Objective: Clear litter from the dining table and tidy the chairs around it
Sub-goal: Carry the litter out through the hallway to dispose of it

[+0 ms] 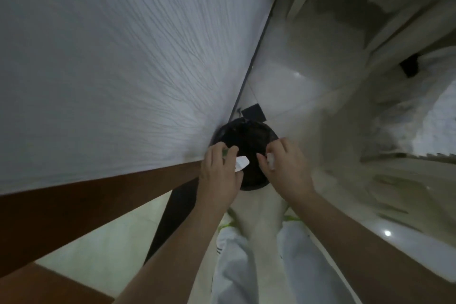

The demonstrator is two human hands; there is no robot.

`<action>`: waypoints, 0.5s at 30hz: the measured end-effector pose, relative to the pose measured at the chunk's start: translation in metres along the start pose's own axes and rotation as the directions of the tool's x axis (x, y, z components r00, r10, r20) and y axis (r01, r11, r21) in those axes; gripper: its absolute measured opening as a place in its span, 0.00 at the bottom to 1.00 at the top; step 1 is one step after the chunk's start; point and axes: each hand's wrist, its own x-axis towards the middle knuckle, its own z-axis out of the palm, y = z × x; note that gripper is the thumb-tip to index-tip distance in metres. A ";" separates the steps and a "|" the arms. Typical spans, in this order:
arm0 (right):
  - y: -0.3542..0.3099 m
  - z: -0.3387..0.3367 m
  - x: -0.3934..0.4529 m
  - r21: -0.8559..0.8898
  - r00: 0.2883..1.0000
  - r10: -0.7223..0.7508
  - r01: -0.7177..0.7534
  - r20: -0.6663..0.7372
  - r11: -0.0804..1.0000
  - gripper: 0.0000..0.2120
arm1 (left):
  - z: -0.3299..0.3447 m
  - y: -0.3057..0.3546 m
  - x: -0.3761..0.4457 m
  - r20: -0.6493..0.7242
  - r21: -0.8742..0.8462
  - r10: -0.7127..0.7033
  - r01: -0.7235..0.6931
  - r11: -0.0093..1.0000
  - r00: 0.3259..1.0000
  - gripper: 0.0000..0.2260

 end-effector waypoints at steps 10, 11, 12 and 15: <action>0.053 0.121 -0.026 -0.158 0.993 -0.068 0.083 0.094 0.984 0.09 | 0.108 -0.049 0.007 0.009 0.074 -0.031 0.030 0.997 0.999 0.19; 0.056 0.129 -0.025 -0.171 0.991 -0.067 0.086 0.113 0.981 0.08 | 0.114 -0.052 0.008 0.004 0.078 -0.035 0.035 0.996 0.999 0.19; 0.059 0.135 -0.024 -0.182 0.989 -0.066 0.090 0.134 0.979 0.08 | 0.119 -0.054 0.010 -0.001 0.075 -0.034 0.034 0.997 0.999 0.19; 0.063 0.147 -0.020 -0.172 0.981 -0.033 0.067 0.191 0.983 0.09 | 0.130 -0.060 0.017 -0.010 0.077 -0.042 0.042 0.996 0.999 0.19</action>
